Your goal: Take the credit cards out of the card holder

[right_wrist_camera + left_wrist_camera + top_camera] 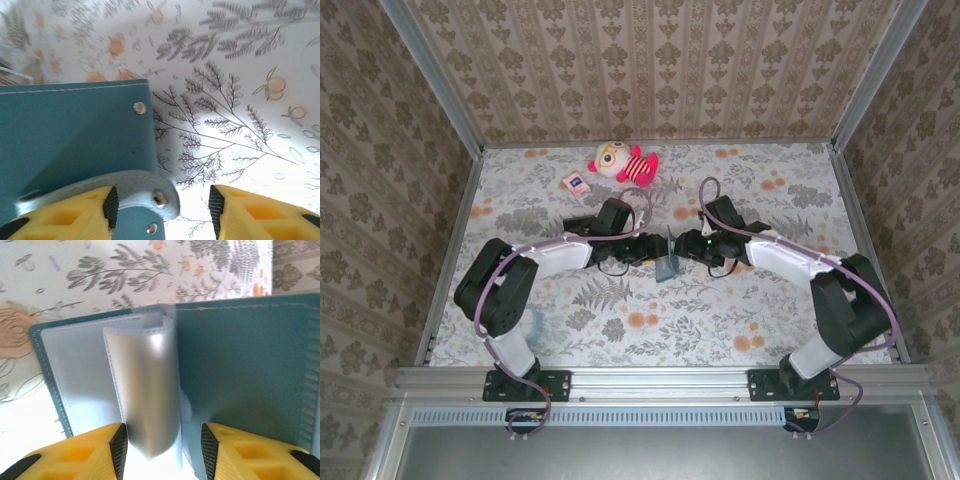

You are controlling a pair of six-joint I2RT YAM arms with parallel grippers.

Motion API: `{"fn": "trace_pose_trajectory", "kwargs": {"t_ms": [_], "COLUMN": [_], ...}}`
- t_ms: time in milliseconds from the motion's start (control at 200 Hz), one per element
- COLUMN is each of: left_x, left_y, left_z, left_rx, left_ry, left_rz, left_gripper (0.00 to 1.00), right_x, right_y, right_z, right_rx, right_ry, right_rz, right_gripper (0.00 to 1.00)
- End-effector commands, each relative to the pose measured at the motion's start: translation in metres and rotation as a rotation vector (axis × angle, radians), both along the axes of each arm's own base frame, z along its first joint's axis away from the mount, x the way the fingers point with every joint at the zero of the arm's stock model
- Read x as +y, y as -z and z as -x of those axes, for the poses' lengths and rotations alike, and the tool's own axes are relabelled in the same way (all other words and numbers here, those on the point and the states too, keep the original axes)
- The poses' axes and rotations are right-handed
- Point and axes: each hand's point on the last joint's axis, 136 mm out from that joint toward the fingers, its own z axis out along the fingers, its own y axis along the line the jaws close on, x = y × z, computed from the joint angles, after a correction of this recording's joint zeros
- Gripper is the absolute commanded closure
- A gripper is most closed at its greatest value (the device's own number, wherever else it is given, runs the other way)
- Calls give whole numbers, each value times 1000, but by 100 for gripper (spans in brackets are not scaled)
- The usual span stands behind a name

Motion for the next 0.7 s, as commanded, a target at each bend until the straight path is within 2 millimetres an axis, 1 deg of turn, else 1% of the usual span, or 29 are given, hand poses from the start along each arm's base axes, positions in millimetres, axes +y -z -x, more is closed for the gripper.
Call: {"fn": "trace_pose_trajectory", "kwargs": {"t_ms": [0,130,190,300,435,510,655,690], "left_x": [-18,-29,-34,-38,-41,-44,-53,-55], "left_y": [-12,-11,-8,-2,-1,-6,-18,-20], "left_z": [3,4,4,4,2,3,7,8], "left_rx": [-9,-8,-3,10,15,12,1,-4], "left_ry": [46,77,86,91,87,97,118,125], "left_rz": [78,81,77,69,76,96,133,136], "left_gripper": [52,55,57,60,64,65,65,64], "right_x": [-11,-14,-15,-18,-25,-29,-44,-47], "right_y": [-5,-2,-2,-8,-14,-16,-22,-20], "right_z": [2,5,5,5,6,6,5,5], "right_rx": [-12,3,7,-16,-35,-39,-60,-59], "right_ry": [41,36,34,35,41,49,115,132], "right_rz": [7,20,25,34,72,89,124,133], "right_gripper": [45,46,48,50,50,50,49,49]}}
